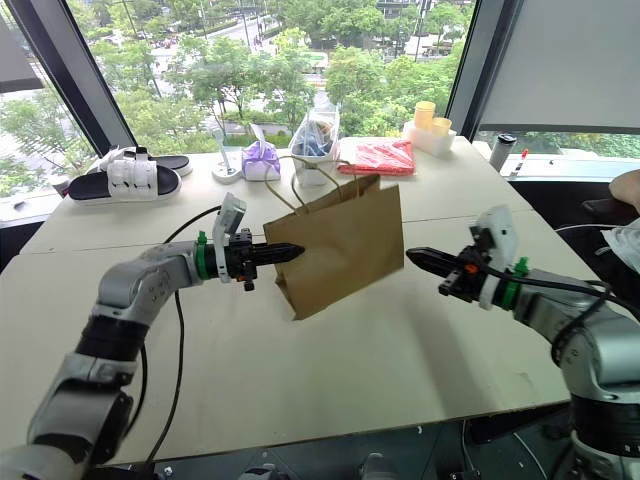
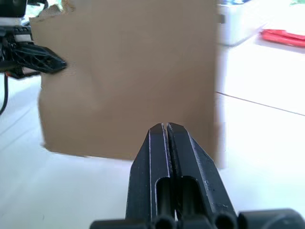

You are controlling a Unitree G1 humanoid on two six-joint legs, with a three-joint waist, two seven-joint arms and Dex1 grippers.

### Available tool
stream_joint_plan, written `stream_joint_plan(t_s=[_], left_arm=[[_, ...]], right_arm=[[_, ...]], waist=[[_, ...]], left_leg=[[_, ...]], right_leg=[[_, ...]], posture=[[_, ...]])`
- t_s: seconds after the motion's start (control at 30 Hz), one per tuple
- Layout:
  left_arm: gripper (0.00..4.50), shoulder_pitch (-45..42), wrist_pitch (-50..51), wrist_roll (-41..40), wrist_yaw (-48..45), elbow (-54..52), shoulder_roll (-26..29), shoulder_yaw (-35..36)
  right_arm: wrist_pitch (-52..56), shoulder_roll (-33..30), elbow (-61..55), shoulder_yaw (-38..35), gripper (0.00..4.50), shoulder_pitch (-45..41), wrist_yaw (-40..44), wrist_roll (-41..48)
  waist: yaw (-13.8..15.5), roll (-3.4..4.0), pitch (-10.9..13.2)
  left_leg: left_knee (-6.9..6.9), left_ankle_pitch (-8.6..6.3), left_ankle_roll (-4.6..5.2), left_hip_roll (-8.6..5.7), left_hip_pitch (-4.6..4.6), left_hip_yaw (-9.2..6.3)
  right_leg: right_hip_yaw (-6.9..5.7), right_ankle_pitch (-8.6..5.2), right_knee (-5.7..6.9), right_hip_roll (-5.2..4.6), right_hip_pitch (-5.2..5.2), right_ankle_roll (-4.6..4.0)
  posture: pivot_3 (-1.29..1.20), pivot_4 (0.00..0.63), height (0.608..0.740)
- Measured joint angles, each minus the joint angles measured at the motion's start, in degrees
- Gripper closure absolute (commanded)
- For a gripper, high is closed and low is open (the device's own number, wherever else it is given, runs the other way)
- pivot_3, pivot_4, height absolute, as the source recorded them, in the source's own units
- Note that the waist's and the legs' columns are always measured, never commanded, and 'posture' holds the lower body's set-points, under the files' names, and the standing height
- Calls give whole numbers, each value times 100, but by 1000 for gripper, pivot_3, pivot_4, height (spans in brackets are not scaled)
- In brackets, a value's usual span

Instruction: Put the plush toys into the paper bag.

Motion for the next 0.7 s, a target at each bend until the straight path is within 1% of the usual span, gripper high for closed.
stream_joint_plan(t_s=[0.07,0.17,0.27,0.4,0.43,0.5,0.53,0.63,0.7], left_arm=[[4491,-253,-233,263,-620,530,115,-238],[4491,-686,-763,734,-1353,1393,98,-570],[3697,-1036,-1488,1237,-1771,2304,21,-746],[1834,-1322,-2154,1733,-1844,3235,-147,-772],[1401,-1344,-2224,1795,-1849,3325,-160,-760],[386,-1366,-2362,1884,-1896,3434,-149,-718],[52,-1365,-2407,1919,-1930,3430,-114,-700],[52,-1306,-2323,1912,-1964,3141,151,-517],[52,-928,-1932,1767,-1916,2358,467,-255]], right_arm=[[1,-57,-107,-181,4500,177,-15,65],[3,-88,-292,-311,4500,403,-83,150],[38,-84,-516,-344,4500,580,-231,239],[45,-75,-685,-342,4500,676,-428,331],[40,-76,-704,-315,4500,676,-473,327],[36,-74,-788,-189,4500,676,-506,341],[28,-82,-814,-97,4500,670,-483,353],[-35,-225,-817,271,4500,655,-285,301],[-169,-354,-713,556,4500,514,-122,160]], waist=[[9,0,0],[29,-1,1],[30,-1,1],[17,-3,2],[15,-3,2],[10,-3,2],[8,-4,2],[-5,-5,3],[-34,-2,2]], left_leg=[[1,0,1,0,-1,2],[5,0,1,-1,-4,1],[4,-1,1,-1,-5,0],[5,-2,3,-1,-5,1],[5,-2,4,-1,-5,0],[4,-2,4,0,-5,-1],[4,-2,4,0,-5,-2],[4,-3,5,0,-6,0],[2,-5,8,2,-2,2]], right_leg=[[2,0,-1,-1,0,0],[1,0,-2,-2,0,0],[1,0,-2,-3,0,1],[2,-1,-2,-4,0,3],[2,-1,-1,-4,0,4],[1,-2,2,-3,-3,5],[1,-2,3,-3,-3,5],[2,-3,3,-3,-5,6],[5,-4,5,-4,-5,8]], posture=[[0,150,740],[0,150,740],[0,150,740],[0,150,740],[0,150,740],[0,150,740],[0,150,740],[0,150,740],[0,150,740]])
